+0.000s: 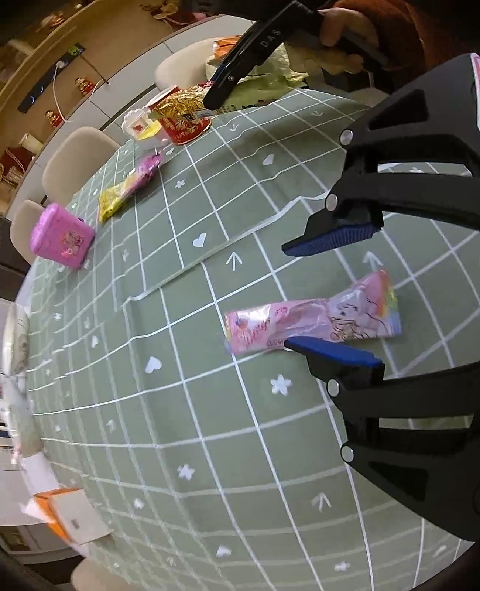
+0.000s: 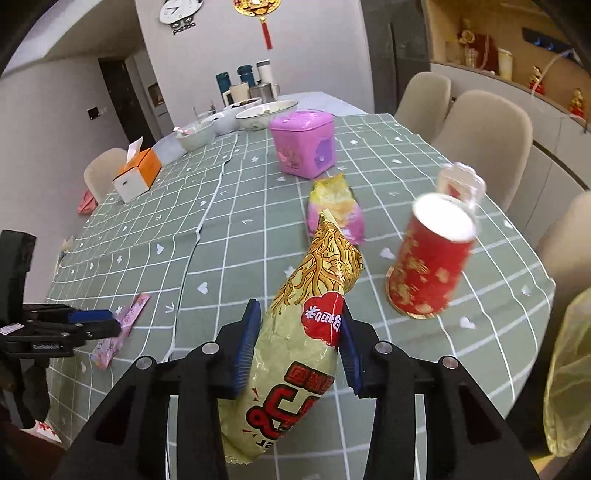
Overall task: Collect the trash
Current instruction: 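Lift the pink wrapper with the left gripper while the right lifts the yellow snack bag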
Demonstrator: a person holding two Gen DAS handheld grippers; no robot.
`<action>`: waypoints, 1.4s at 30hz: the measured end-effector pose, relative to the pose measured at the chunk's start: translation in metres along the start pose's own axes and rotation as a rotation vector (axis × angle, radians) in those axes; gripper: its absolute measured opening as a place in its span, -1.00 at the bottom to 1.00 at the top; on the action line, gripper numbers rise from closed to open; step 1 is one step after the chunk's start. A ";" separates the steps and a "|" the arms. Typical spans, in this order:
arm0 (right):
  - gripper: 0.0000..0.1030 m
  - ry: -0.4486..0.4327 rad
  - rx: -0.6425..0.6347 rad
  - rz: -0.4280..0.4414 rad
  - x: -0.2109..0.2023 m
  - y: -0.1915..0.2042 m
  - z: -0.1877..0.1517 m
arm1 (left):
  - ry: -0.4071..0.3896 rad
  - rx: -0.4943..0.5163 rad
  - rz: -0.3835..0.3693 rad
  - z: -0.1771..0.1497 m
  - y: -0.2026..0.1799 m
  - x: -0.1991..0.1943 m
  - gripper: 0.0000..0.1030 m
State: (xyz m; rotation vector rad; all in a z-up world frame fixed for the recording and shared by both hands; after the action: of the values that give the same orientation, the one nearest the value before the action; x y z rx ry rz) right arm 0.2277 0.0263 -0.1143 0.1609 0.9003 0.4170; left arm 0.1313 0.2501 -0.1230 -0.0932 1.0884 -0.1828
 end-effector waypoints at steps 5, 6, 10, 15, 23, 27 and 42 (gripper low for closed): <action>-0.25 0.010 0.051 0.014 -0.011 -0.015 -0.009 | -0.035 0.033 0.052 -0.015 0.004 -0.009 0.08; -0.25 0.010 0.051 0.015 -0.014 -0.016 -0.011 | -0.023 0.022 0.075 -0.019 0.006 -0.007 0.08; -0.25 0.014 0.032 0.017 -0.021 -0.015 -0.013 | 0.020 -0.094 0.100 -0.032 0.016 0.007 0.08; -0.25 0.013 -0.033 0.021 -0.039 -0.014 -0.009 | 0.010 -0.117 0.126 -0.027 0.009 0.009 -0.49; -0.25 -0.065 -0.074 0.007 -0.095 -0.045 0.010 | -0.146 -0.077 0.121 0.020 -0.044 -0.027 -0.53; -0.25 -0.129 -0.060 0.005 -0.131 -0.078 0.027 | -0.228 -0.014 0.109 0.059 -0.089 -0.044 -0.53; -0.25 -0.366 -0.041 -0.054 -0.251 -0.209 0.077 | -0.443 0.176 -0.055 0.176 -0.306 -0.066 -0.52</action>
State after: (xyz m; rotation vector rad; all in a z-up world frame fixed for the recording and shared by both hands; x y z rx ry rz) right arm 0.2105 -0.2655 0.0510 0.1684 0.5344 0.3418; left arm 0.2265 -0.0399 0.0663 -0.0039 0.6255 -0.2915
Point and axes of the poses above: each gripper's, at about its wrist camera, not at the fingertips, and x roughly the way its jaws point, y to its left, z to its top, the point moved 3 cm from there along x, roughly the way its jaws point, and after that the axes turned 11 degrees about x, right-handed, at the moved point
